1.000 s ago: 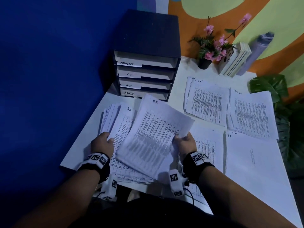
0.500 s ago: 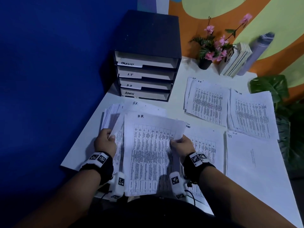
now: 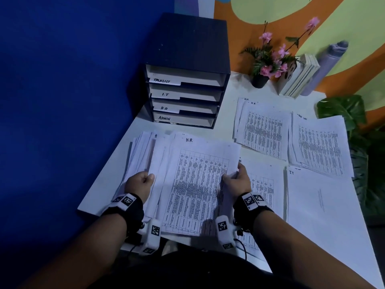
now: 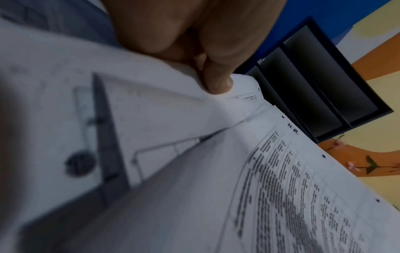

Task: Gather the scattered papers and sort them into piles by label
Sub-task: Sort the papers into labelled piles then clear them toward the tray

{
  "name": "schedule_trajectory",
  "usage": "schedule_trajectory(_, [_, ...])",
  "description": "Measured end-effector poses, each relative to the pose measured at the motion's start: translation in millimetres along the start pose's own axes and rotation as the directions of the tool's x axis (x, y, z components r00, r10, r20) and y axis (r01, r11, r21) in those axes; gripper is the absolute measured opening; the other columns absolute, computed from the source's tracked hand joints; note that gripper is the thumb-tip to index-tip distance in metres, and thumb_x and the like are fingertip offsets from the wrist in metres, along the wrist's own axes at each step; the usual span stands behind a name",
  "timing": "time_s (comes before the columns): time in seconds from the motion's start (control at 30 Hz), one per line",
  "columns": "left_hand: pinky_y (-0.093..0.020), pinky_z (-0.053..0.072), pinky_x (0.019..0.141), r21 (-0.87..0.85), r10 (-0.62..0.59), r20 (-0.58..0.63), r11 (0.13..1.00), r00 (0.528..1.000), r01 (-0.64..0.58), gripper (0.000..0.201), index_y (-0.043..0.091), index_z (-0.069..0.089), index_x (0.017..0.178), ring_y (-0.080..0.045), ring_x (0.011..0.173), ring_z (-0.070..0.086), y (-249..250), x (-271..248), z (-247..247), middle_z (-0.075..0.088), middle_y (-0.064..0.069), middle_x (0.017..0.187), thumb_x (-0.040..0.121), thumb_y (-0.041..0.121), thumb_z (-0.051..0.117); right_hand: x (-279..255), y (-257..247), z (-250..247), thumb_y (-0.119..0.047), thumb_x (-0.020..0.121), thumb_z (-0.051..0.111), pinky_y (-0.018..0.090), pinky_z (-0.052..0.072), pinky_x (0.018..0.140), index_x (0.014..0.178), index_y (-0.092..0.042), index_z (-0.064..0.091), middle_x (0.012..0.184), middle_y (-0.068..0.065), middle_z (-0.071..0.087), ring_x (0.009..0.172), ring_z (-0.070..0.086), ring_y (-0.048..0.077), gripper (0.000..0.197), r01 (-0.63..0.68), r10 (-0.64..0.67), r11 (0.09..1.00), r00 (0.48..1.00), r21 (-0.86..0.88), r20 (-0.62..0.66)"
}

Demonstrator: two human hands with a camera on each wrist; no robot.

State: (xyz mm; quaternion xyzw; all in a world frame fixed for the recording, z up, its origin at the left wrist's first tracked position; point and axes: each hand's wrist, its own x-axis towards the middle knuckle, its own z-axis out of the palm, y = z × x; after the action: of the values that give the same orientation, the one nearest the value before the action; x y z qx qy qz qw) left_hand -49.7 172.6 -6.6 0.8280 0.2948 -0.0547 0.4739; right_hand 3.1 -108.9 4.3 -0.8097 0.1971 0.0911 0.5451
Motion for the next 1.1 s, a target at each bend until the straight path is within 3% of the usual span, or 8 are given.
schedule_trajectory(0.1, [-0.029,0.042,0.076,0.031,-0.057,-0.015,0.998,0.998,0.058,0.020,-0.001,0.064,0.096,-0.028,0.088,0.058,1.4,1.5,-3.4,0.064,-0.014,0.090,0.094,0.017,0.055,1.9,3.7,-2.1,-0.004,0.087,0.058,0.040,0.054,0.062,0.085,-0.015,0.059,0.064,0.006,0.059,0.064,0.059,0.026,0.011,-0.059,0.059,0.998,0.998,0.015,0.001])
schedule_trajectory(0.23, [-0.033,0.042,0.102,0.023,-0.130,-0.024,0.991,0.991,0.130,0.038,0.003,0.058,0.128,-0.029,0.116,0.057,1.1,3.3,-4.5,0.063,-0.013,0.125,0.091,0.012,0.058,8.2,12.4,-1.5,-0.013,0.068,0.066,0.056,0.057,0.070,0.082,-0.022,0.068,0.068,0.007,0.067,0.067,0.064,0.028,0.017,-0.134,0.130,0.989,0.989,0.063,0.068])
schedule_trajectory(0.33, [-0.031,0.043,0.099,-0.016,-0.096,-0.014,0.995,0.995,0.096,0.040,0.008,0.058,0.129,-0.026,0.116,0.058,0.7,3.8,-2.2,0.063,-0.010,0.122,0.090,0.003,0.057,11.1,17.7,1.6,-0.014,0.060,0.066,0.055,0.056,0.071,0.080,-0.031,0.071,0.072,0.008,0.070,0.070,0.062,0.027,0.027,-0.139,0.125,0.983,0.985,0.116,0.119])
schedule_trajectory(0.5, [-0.030,0.043,0.095,-0.077,0.007,0.029,0.997,1.000,-0.004,0.035,0.007,0.062,0.120,-0.029,0.114,0.058,7.3,-0.3,4.3,0.064,-0.012,0.118,0.091,-0.007,0.047,1.0,5.8,3.5,-0.004,0.060,0.066,0.045,0.052,0.068,0.083,-0.018,0.072,0.068,0.007,0.068,0.069,0.059,0.026,0.028,-0.170,0.139,0.964,0.977,0.203,0.159])
schedule_trajectory(0.63, [-0.026,0.038,0.103,0.215,0.101,0.008,0.971,0.995,-0.101,0.042,0.036,0.059,0.122,-0.023,0.124,0.050,10.8,2.4,-2.4,0.050,-0.003,0.139,0.092,0.008,0.050,1.3,2.1,2.3,0.003,0.078,0.058,0.046,0.055,0.065,0.095,-0.020,0.065,0.074,0.011,0.065,0.069,0.059,0.026,0.030,-0.109,0.097,0.984,0.991,0.140,0.089])
schedule_trajectory(0.77, [-0.042,0.029,0.110,0.526,-0.051,0.025,0.850,0.998,0.030,0.071,0.026,0.033,0.145,-0.033,0.135,0.029,8.2,-1.3,-10.0,0.025,-0.009,0.148,0.084,0.036,0.068,5.2,-0.2,-1.6,0.001,0.090,0.052,0.034,0.048,0.069,0.130,-0.019,0.042,0.089,0.009,0.055,0.080,0.056,0.024,0.046,-0.004,0.006,0.996,1.000,-0.085,0.022])
schedule_trajectory(0.9, [-0.047,0.033,0.108,0.534,-0.121,0.036,0.841,0.992,0.083,0.093,0.021,0.026,0.148,-0.036,0.134,0.033,8.3,1.6,-10.3,0.033,-0.014,0.146,0.074,0.042,0.078,7.4,8.7,-4.1,0.006,0.084,0.050,0.032,0.045,0.064,0.079,-0.017,0.052,0.070,0.005,0.052,0.072,0.052,0.024,0.023,-0.028,0.034,0.980,0.999,-0.196,0.027])
schedule_trajectory(1.1, [-0.040,0.040,0.098,0.386,-0.038,-0.007,0.922,0.999,0.037,0.047,0.011,0.043,0.136,-0.036,0.121,0.047,4.1,4.8,-8.4,0.046,-0.017,0.135,0.093,0.026,0.057,9.7,17.7,-2.3,-0.005,0.084,0.053,0.033,0.044,0.061,0.084,-0.013,0.062,0.070,0.010,0.056,0.065,0.050,0.022,0.012,-0.097,0.101,0.993,0.992,-0.065,0.071])
